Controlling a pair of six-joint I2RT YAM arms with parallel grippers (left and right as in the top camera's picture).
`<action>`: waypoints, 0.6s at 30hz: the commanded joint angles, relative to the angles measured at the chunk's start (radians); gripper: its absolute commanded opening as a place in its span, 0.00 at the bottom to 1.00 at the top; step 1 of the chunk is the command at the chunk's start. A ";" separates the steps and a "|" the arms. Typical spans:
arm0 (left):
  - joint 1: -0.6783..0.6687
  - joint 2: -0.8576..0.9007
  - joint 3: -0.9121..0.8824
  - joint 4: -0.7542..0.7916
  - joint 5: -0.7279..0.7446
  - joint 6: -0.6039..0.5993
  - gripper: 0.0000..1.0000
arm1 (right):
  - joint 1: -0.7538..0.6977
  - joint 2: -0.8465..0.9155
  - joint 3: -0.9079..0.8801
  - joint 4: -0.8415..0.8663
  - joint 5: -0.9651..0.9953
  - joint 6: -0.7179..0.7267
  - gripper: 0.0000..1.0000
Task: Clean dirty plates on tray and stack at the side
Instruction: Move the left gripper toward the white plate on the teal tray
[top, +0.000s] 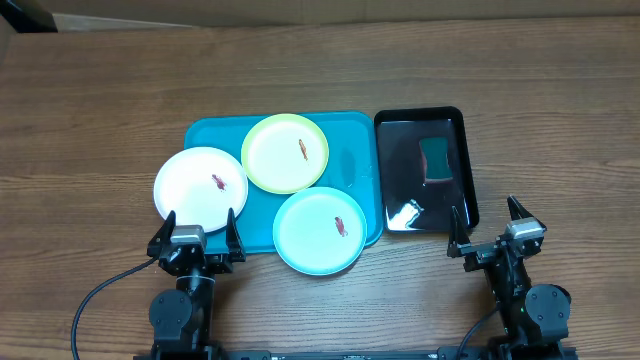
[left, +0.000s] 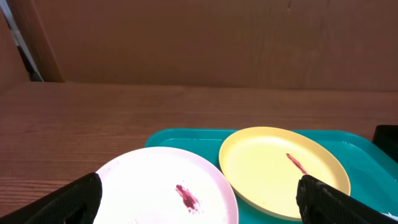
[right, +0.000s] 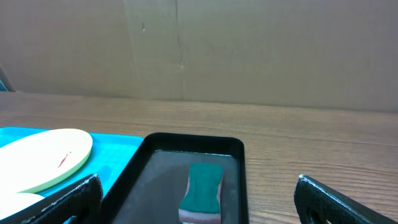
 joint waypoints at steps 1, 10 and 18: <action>0.010 -0.009 -0.003 0.002 0.001 0.022 1.00 | -0.001 0.002 -0.010 0.007 0.006 -0.003 1.00; 0.010 -0.009 0.004 0.079 0.153 0.016 1.00 | -0.001 0.002 -0.010 0.008 0.006 -0.003 1.00; 0.010 0.023 0.248 -0.231 0.253 -0.101 1.00 | -0.001 0.002 -0.010 0.008 0.006 -0.003 1.00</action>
